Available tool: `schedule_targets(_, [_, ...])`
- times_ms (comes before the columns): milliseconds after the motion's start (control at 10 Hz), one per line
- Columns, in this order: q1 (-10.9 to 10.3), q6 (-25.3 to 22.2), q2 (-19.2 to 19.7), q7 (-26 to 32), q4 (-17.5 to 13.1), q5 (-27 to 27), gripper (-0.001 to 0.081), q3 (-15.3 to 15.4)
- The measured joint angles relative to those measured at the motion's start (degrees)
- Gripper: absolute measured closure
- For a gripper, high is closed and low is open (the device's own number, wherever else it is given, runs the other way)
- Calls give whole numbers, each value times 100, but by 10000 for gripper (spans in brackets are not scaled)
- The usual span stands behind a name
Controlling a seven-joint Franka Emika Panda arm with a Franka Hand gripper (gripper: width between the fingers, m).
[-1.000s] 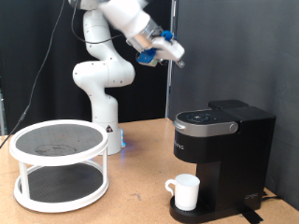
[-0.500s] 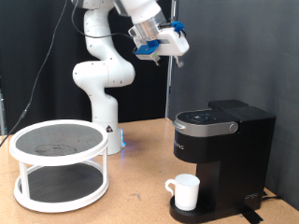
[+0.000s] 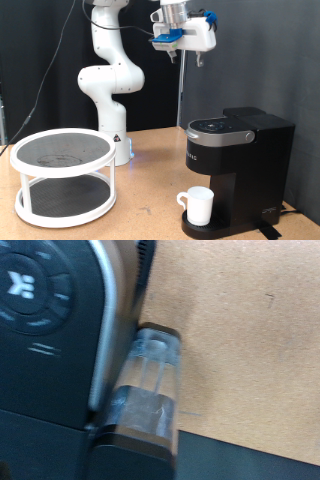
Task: Make a cup of coffee with the keurig machine
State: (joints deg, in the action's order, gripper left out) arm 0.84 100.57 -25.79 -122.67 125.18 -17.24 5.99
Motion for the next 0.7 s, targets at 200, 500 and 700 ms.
schedule_targets(200, [3,82,310,-161,-328,6,72,0])
schedule_targets(500, [4,81,924,-508,-902,227,72,27])
schedule_targets(700, [4,35,1380,-567,-1314,303,72,58])
